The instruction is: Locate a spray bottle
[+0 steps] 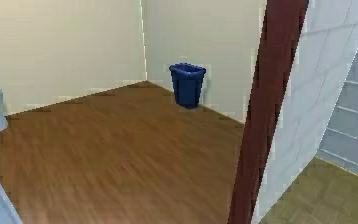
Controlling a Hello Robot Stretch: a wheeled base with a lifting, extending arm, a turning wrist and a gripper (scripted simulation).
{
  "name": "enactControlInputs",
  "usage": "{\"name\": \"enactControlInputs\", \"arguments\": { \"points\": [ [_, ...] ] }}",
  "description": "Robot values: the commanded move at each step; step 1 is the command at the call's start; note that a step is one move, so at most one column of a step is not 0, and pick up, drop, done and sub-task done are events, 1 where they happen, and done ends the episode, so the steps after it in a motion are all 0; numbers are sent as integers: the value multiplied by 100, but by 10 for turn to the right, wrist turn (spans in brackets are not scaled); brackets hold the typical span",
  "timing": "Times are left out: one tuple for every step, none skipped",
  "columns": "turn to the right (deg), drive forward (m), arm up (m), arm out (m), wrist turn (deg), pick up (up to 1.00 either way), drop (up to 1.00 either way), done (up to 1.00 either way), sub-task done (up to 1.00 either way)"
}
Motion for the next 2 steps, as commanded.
{"name": "enactControlInputs", "arguments": {
  "points": [
    [-210, 0, 0, 0, 0, 0, 0, 0, 0],
    [0, 95, 0, 0, 0, 0, 0, 0, 0]
  ]
}}
